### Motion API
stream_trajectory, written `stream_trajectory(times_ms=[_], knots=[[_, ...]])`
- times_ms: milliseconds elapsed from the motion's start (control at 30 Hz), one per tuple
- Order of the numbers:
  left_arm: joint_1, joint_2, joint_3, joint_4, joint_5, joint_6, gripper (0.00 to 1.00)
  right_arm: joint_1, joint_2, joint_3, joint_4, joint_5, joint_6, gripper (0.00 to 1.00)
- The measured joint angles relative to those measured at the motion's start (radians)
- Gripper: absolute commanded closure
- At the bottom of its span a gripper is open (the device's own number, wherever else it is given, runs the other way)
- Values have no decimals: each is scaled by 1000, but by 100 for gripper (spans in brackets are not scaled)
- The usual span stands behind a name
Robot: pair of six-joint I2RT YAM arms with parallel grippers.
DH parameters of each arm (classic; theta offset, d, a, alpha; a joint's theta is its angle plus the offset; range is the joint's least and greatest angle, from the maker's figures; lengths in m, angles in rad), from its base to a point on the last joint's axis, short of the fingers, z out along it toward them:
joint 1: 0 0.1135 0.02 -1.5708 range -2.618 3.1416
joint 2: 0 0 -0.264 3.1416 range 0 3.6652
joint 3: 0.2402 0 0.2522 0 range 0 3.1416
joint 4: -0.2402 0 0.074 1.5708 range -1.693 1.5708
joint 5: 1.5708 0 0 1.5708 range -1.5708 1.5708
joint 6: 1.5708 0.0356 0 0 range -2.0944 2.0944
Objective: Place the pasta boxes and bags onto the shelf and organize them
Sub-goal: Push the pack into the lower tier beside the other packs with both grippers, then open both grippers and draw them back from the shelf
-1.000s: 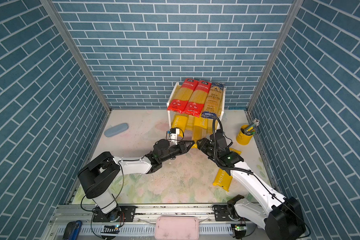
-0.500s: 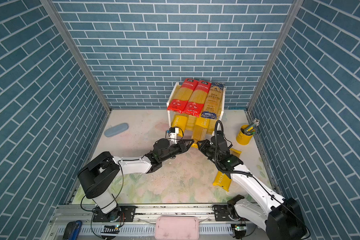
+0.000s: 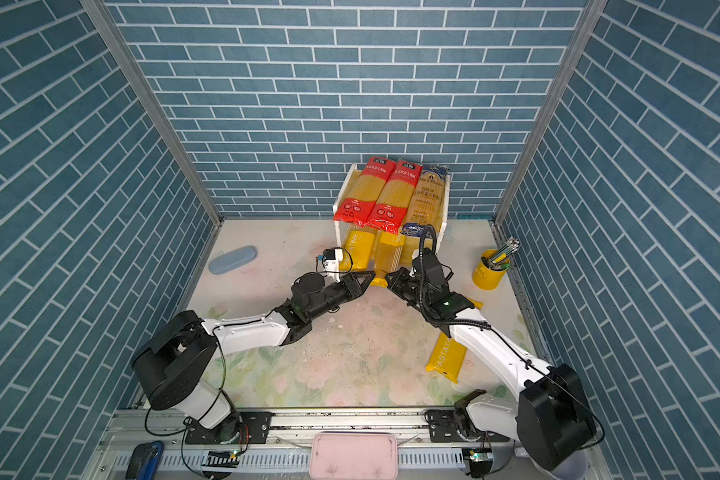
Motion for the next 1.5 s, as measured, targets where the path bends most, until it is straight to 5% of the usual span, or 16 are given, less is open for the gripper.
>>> stream_trajectory(times_ms=[467, 733, 967, 1500], knots=[[13, -90, -118, -6, -3, 7, 58, 0, 79, 56, 23, 39, -64, 96], [13, -121, -169, -11, -15, 9, 58, 0, 116, 84, 53, 59, -81, 67], [13, -176, -183, -42, -16, 21, 58, -3, 84, 84, 57, 72, -89, 55], [13, -360, -205, -232, -58, 122, 56, 35, -138, 9, -56, 106, -92, 55]])
